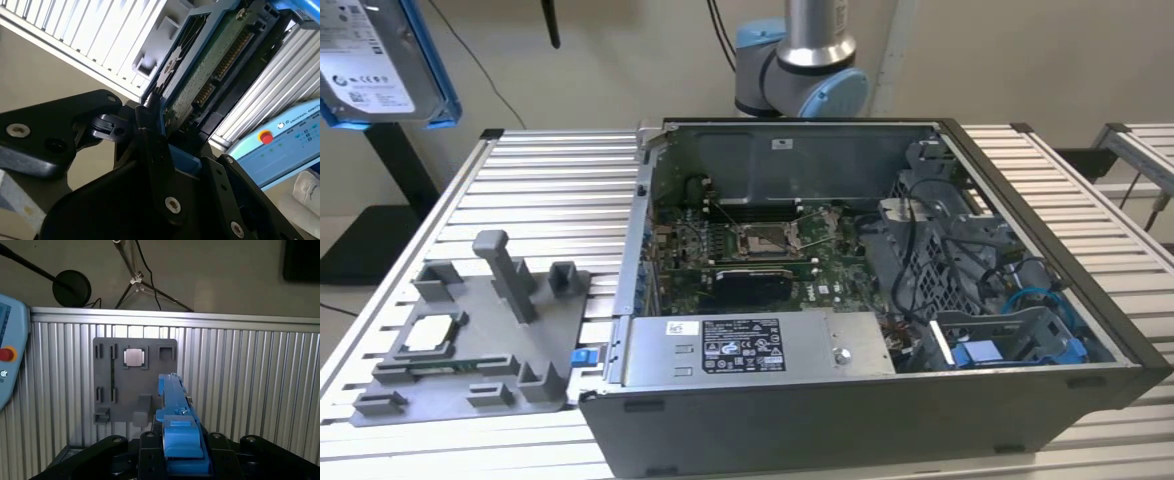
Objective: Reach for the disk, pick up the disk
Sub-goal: 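Pick up the disk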
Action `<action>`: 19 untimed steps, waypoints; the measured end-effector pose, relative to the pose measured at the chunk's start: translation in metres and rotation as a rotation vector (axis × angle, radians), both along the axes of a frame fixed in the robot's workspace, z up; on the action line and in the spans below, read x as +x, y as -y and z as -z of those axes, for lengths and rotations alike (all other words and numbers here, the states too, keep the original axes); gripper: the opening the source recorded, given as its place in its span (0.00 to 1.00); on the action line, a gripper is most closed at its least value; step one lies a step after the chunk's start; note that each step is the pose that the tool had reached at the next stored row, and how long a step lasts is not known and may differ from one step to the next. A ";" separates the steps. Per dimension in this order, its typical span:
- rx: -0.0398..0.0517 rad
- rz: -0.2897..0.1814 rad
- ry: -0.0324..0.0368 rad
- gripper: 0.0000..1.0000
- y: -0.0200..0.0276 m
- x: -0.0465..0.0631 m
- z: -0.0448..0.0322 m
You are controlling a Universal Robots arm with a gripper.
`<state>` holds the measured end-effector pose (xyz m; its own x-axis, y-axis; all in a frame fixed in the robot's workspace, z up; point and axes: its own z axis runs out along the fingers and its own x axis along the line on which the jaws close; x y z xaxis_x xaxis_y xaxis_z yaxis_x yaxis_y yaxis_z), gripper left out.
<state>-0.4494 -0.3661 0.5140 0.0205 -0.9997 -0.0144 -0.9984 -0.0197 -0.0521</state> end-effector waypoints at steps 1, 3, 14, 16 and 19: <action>0.0000 0.000 -0.0001 0.00 0.0000 0.002 0.0000; 0.0000 0.000 -0.0005 0.00 0.0000 0.006 0.0000; -0.0001 0.000 -0.0033 0.00 0.0000 0.036 0.0000; 0.0000 0.000 -0.0042 0.00 0.0000 0.043 0.0000; 0.0000 0.000 -0.0053 0.00 0.0000 0.053 0.0000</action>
<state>-0.3963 -0.3662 0.5140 0.0204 -0.9997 -0.0145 -0.9987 -0.0197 -0.0469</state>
